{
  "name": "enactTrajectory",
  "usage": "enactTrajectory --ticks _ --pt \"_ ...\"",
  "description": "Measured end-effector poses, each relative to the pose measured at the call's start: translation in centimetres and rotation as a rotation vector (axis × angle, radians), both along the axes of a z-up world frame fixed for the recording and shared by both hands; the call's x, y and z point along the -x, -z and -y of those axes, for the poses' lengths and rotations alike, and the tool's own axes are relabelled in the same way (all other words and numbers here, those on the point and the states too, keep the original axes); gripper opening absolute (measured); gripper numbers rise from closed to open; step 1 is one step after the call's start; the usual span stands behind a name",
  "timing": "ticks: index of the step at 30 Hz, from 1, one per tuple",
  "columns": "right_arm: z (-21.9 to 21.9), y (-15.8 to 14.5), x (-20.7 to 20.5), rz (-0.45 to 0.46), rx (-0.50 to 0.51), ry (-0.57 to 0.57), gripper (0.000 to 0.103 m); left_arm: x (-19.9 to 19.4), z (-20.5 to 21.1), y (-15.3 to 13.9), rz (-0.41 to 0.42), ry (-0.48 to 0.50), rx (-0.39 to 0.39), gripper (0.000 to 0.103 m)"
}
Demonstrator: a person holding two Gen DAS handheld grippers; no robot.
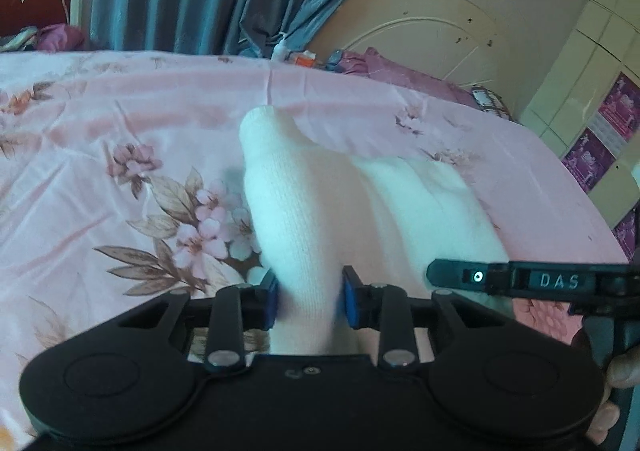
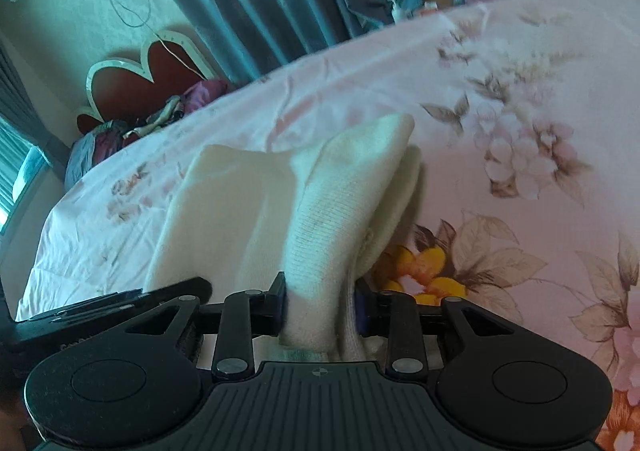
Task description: Fold small clothes
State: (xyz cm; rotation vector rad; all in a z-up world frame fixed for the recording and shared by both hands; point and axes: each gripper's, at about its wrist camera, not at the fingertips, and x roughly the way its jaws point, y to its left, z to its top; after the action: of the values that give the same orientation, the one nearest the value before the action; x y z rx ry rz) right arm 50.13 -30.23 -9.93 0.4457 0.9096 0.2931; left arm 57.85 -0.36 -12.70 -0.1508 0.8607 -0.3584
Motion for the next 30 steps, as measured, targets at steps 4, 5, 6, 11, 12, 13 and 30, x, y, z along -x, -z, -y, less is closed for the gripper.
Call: enactTrajectory --ticks 4,5,6,11,12,13,30 --pt "-3.1 -1.8 0.6 0.034 0.017 -0.020 0.031 0.8 -2.9 -1.4 0.026 -0.003 0.016 0.030" --pt "-4.2 -2.1 0.7 0.043 0.016 -0.026 0.031 1.0 -3.8 -1.6 0.030 -0.007 0.015 0.030" --pt "-5.2 -2.3 0.7 0.047 0.013 -0.033 0.031 1.1 -4.7 -1.8 0.034 -0.010 0.013 0.030" --pt "-11.1 -2.5 0.3 0.043 -0.038 -0.072 0.031 2.0 -10.4 -2.5 0.035 -0.044 -0.015 0.030" --pt "-12.3 -2.4 0.2 0.039 -0.057 -0.079 0.031 2.3 -11.9 -2.5 0.032 -0.053 -0.024 0.030" --pt "-13.6 -2.3 0.2 0.038 -0.072 -0.089 0.031 2.5 -13.0 -2.6 0.031 -0.059 -0.028 0.030" --pt "-21.2 3.4 -1.0 -0.071 -0.077 -0.041 0.031 2.7 -23.5 2.3 -0.065 -0.114 0.058 0.054"
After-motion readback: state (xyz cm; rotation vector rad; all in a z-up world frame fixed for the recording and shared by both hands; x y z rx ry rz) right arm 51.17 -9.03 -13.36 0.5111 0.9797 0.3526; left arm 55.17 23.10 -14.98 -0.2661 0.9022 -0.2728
